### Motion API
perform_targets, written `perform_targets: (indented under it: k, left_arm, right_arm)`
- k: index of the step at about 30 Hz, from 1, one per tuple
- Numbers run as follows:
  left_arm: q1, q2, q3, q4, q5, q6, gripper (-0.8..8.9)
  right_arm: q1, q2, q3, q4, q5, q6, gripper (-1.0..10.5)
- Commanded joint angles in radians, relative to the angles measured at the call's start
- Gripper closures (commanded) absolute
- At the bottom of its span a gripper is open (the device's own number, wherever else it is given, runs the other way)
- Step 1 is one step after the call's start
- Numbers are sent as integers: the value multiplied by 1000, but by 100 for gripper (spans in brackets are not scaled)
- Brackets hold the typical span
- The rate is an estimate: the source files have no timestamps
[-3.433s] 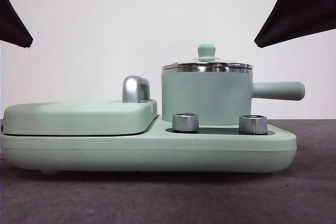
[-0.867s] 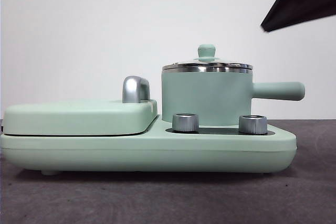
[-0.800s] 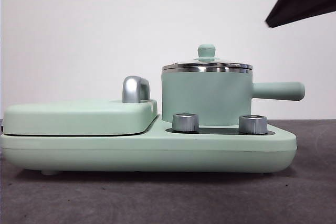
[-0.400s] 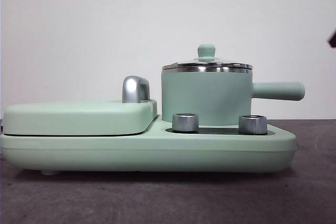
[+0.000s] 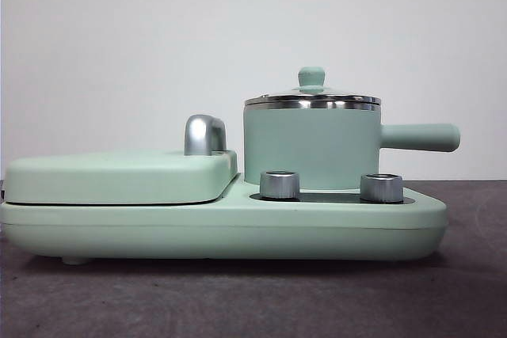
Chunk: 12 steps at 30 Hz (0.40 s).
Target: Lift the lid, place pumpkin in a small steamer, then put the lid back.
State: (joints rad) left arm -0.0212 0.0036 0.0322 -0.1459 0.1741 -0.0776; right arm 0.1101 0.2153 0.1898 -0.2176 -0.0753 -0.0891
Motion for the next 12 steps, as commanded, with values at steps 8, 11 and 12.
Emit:
perform_targets:
  k: [8,11,12]
  left_arm:
    - [1,0,-20,11,-2,10,807]
    - [1,0,-20,11,-2,10,807]
    - [1,0,-20,10,-2,10,807]
  right_arm:
    - [-49,-211,-116,27,35,19,928]
    - [-58,-212,-150,58,35,37,928]
    - [-59,-212,-166,77,34,42,928]
